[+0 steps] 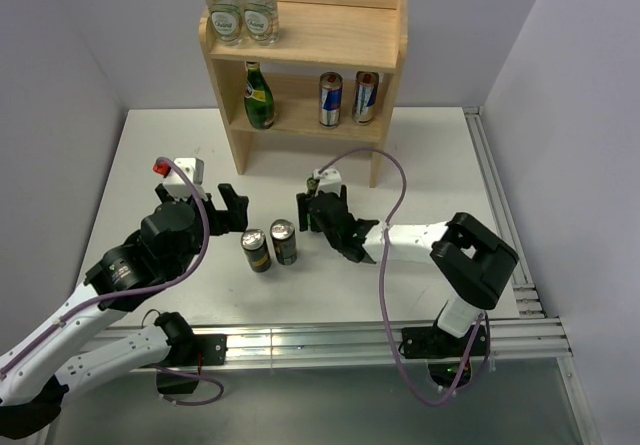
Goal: Place and organize the beverage onto the shelf
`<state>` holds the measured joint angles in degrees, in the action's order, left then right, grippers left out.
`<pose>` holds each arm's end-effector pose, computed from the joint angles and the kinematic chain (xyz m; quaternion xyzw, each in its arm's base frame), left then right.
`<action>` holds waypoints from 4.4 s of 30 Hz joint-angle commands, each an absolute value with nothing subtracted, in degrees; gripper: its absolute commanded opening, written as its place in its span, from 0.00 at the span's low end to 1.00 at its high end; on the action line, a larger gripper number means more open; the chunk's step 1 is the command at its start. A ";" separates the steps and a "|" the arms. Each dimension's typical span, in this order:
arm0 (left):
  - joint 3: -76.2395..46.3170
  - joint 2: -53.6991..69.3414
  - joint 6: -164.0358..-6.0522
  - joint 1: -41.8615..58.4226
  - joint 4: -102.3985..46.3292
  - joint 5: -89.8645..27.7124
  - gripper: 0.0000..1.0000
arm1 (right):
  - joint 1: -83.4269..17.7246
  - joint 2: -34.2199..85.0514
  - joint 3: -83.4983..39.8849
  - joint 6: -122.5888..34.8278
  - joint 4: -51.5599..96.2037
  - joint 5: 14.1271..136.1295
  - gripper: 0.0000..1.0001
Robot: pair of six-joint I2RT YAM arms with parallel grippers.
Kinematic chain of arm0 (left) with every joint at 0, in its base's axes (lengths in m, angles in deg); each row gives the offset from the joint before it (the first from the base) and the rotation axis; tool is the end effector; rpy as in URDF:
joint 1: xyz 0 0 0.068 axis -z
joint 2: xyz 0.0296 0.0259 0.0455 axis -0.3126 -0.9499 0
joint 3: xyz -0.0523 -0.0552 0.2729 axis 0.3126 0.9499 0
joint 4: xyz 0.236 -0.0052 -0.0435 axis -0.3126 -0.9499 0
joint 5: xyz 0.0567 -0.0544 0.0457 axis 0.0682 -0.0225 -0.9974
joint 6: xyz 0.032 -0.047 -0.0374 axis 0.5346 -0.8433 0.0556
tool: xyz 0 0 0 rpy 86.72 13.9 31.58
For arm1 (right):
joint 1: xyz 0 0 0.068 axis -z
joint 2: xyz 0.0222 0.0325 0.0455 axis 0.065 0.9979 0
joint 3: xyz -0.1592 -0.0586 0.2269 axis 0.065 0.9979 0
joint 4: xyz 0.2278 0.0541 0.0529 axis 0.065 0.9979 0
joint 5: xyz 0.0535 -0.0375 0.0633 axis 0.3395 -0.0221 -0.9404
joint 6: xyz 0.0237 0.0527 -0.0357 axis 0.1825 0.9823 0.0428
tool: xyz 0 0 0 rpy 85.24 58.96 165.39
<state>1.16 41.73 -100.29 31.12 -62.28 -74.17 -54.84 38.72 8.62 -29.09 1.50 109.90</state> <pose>0.1066 -0.0762 0.3734 -0.0231 0.7896 -0.1575 0.5926 0.2322 0.2481 0.1995 -0.0980 0.8401 0.1300 0.5174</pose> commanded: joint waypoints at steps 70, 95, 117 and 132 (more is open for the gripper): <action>3.42 43.33 -100.89 30.56 -61.87 -74.32 0.99 | -46.61 59.83 -52.71 -37.34 12.85 118.19 0.00; 3.51 43.06 -100.89 30.47 -62.13 -73.88 0.99 | -46.09 69.14 -64.65 -40.59 16.02 117.75 0.71; 3.59 42.53 -100.71 30.47 -62.22 -74.05 0.99 | -46.18 65.82 -58.70 -40.24 13.47 116.26 1.00; 3.59 42.10 -100.71 29.95 -62.22 -74.14 0.99 | -46.44 56.84 -45.76 -41.82 10.13 101.75 1.00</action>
<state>3.58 42.41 -100.34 30.25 -62.59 -74.52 -45.92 62.33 -46.90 -41.42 13.06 104.18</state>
